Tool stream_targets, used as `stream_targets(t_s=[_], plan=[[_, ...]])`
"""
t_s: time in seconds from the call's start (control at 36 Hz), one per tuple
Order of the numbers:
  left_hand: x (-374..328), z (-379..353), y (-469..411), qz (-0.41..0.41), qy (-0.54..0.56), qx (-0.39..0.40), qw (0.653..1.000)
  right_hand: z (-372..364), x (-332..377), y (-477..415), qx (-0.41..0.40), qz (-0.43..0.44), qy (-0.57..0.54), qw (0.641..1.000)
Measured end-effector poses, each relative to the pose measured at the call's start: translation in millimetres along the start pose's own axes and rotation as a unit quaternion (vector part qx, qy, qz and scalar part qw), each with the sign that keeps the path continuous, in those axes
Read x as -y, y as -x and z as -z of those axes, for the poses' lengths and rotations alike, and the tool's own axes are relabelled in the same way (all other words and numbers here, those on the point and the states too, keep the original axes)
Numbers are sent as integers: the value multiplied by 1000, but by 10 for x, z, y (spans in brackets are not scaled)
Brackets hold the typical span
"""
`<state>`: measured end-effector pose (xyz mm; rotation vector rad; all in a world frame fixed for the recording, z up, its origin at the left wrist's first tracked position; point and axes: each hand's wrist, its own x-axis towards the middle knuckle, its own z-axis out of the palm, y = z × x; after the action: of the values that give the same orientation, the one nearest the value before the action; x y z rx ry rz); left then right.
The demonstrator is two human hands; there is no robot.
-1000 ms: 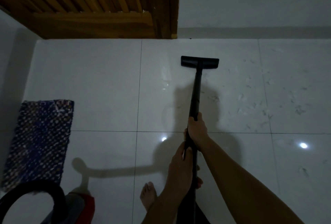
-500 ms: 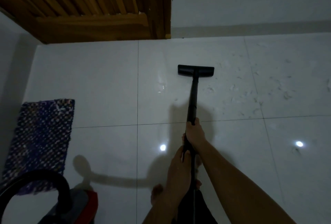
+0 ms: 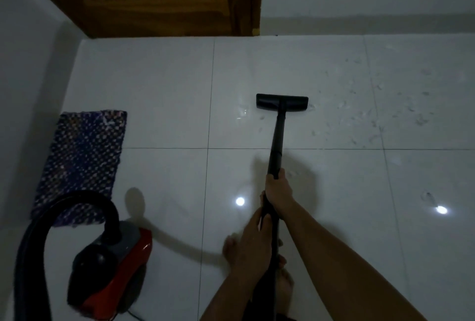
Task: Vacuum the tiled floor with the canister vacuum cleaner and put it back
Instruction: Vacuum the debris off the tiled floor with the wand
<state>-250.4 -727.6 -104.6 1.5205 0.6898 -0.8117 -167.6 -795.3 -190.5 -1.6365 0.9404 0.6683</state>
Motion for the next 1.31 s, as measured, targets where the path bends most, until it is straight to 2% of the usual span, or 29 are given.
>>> stream_targets(t_s=[0.42, 0.56, 0.69, 0.92, 1.11, 1.31], plan=[[773, 213, 448, 10, 0, -20, 1000, -256, -662, 571, 9, -12, 14, 1000], [1021, 429, 607, 1, -8, -8, 1000, -448, -872, 767, -4, -13, 25, 1000], [1311, 697, 819, -14, -33, 31, 999, -667, -1155, 1001, -12, -26, -20, 999], [1590, 998, 1203, 5, -55, 54, 997, -967, -1500, 1368, -25, -39, -41, 998], [1795, 1111, 1492, -13, -58, 74, 996, -993, -1706, 1648, -36, -35, -46, 998], [1940, 992, 1660, -1, -81, 50, 995, -885, -1937, 1769, -36, -38, -27, 998]])
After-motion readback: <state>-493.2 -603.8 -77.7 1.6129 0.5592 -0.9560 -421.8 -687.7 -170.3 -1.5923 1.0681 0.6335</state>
